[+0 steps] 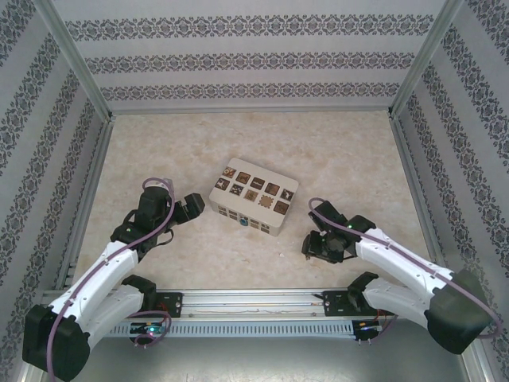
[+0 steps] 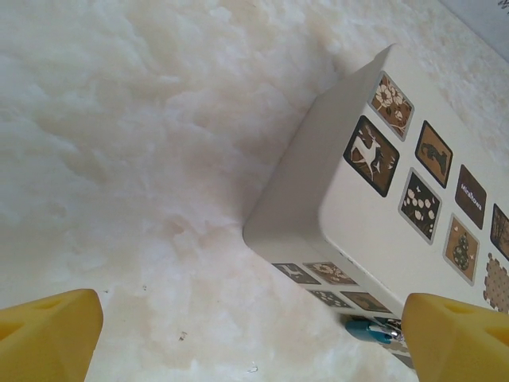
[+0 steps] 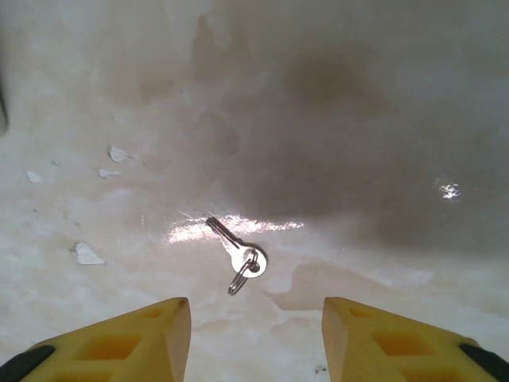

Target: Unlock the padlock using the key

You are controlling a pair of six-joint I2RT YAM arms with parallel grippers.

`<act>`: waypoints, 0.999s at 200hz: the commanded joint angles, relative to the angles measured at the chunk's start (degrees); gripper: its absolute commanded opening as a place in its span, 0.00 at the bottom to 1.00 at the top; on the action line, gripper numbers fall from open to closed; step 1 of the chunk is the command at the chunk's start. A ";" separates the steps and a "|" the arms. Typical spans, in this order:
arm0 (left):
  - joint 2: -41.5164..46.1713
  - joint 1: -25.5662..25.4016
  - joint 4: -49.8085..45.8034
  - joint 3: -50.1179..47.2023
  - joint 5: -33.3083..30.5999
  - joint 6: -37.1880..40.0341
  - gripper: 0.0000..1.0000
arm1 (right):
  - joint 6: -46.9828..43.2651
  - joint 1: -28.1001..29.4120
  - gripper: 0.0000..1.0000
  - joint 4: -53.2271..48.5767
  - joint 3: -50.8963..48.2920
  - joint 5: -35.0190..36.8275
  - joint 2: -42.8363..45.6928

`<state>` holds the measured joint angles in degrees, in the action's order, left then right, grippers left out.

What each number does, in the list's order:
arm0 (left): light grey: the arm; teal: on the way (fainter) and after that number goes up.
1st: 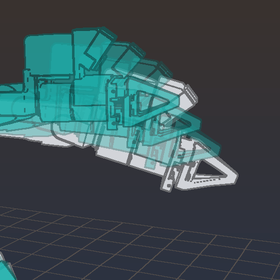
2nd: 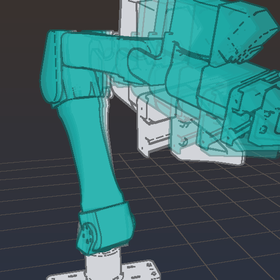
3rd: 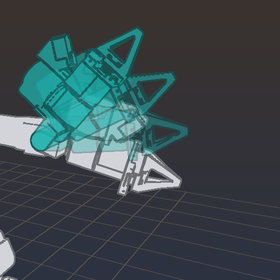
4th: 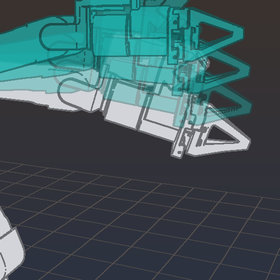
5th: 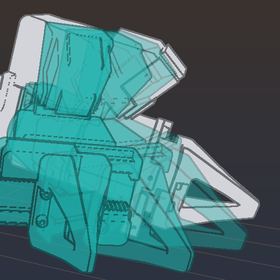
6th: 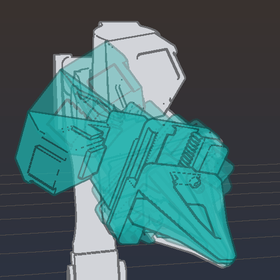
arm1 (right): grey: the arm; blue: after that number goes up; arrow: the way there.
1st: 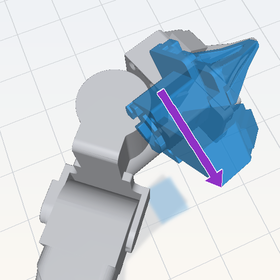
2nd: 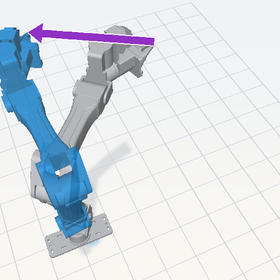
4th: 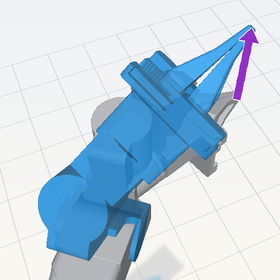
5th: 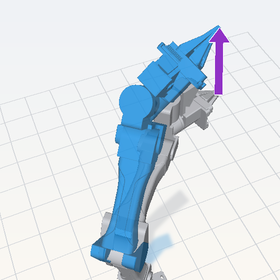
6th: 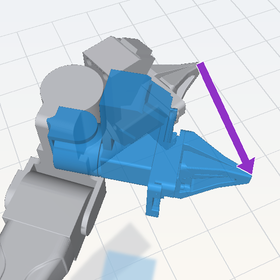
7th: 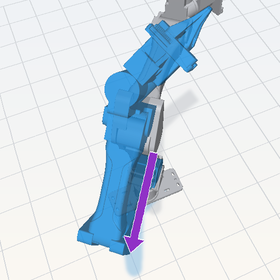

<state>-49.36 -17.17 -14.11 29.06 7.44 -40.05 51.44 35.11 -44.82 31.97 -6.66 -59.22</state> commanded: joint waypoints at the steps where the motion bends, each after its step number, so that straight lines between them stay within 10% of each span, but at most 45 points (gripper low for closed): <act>1: -0.59 0.35 1.39 -0.36 -0.86 -1.76 0.97 | 1.86 1.48 0.44 0.60 0.03 0.78 -2.04; 200: -1.81 0.33 1.10 -0.25 -0.85 -2.05 0.96 | 1.33 3.69 0.15 5.21 1.62 -0.38 -14.87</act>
<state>-51.40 -17.15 -13.69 28.84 7.22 -41.89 53.19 38.04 -40.27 33.04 -6.92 -72.71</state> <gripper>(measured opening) 0.961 0.177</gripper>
